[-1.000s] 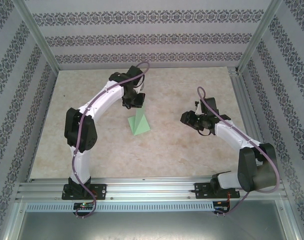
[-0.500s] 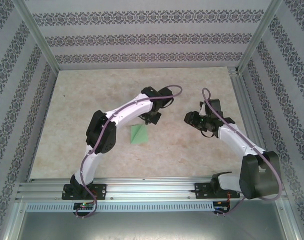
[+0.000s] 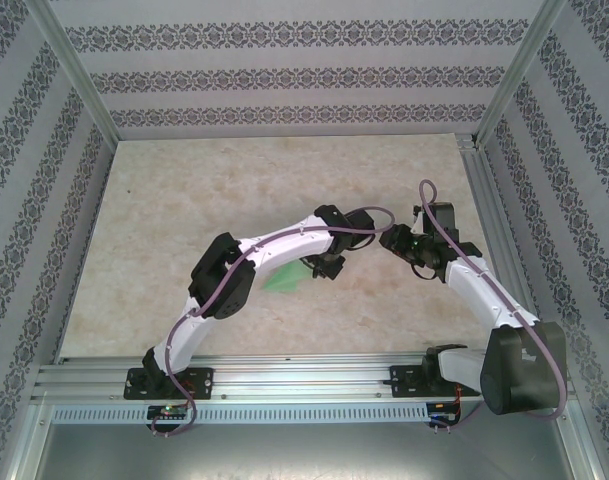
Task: Fold a paper plane with a square sheet of paper (pick it up from the middle)
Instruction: Turn over the paper at the center of the table.
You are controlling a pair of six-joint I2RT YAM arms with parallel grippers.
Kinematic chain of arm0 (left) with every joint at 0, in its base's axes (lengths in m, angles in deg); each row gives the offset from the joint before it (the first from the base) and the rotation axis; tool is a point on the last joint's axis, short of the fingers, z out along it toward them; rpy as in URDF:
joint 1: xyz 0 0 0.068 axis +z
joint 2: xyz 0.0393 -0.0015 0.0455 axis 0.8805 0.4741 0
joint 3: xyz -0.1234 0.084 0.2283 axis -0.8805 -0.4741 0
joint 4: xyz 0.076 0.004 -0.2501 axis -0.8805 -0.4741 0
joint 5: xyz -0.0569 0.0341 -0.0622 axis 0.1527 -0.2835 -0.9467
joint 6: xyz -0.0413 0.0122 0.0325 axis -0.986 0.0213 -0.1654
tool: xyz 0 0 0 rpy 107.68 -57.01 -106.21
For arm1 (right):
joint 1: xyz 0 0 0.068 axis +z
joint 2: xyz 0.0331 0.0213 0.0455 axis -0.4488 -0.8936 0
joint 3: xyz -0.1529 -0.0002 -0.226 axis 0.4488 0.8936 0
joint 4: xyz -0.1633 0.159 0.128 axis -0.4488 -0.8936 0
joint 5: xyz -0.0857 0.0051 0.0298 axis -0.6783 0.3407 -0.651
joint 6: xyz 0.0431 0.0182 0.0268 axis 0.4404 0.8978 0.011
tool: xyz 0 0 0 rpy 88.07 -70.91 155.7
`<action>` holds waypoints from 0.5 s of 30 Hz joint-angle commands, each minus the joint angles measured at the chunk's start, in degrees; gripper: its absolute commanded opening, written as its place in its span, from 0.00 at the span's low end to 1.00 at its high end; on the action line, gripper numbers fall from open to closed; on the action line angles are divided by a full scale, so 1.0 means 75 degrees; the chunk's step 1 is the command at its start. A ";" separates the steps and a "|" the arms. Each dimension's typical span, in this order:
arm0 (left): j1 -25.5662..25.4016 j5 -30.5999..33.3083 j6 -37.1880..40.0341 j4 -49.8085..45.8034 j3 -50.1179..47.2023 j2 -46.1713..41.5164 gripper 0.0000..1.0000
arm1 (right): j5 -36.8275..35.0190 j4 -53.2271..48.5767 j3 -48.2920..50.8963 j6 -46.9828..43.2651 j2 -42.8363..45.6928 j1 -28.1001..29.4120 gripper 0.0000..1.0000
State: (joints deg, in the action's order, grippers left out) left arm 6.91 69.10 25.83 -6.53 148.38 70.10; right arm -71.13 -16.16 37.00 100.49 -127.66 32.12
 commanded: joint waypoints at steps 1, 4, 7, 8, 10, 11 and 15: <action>-0.0020 -0.0747 -0.0230 0.0405 -0.0096 -0.0012 0.25 | 0.0005 -0.0084 -0.0002 0.0014 0.0137 -0.0074 0.44; -0.0020 -0.1318 -0.0152 0.0683 -0.0334 -0.0264 0.35 | 0.0079 -0.0113 -0.0027 0.0001 0.0148 -0.0071 0.44; -0.0019 -0.2336 0.0044 0.1021 -0.0340 -0.0566 0.41 | 0.0098 -0.0095 -0.0056 0.0018 0.0138 -0.0071 0.44; -0.0020 -0.2671 0.0101 0.1142 -0.0343 -0.0713 0.44 | 0.0153 -0.0092 -0.0072 0.0030 0.0125 -0.0071 0.44; -0.0008 -0.3063 0.0151 0.1254 -0.0310 -0.0966 0.53 | 0.0263 -0.0035 -0.0085 0.0070 0.0109 -0.0077 0.44; 0.0004 -0.3331 0.0203 0.1301 -0.0298 -0.1096 0.56 | 0.0357 0.0037 -0.0085 0.0119 0.0113 -0.0071 0.44; 0.0038 -0.3643 0.0230 0.1555 -0.0581 -0.1898 0.58 | 0.0726 0.0323 -0.0017 0.0308 0.0102 -0.0024 0.43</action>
State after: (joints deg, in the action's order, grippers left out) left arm 6.91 46.48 26.55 1.49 145.32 63.00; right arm -68.66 -16.55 36.98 101.43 -127.59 32.14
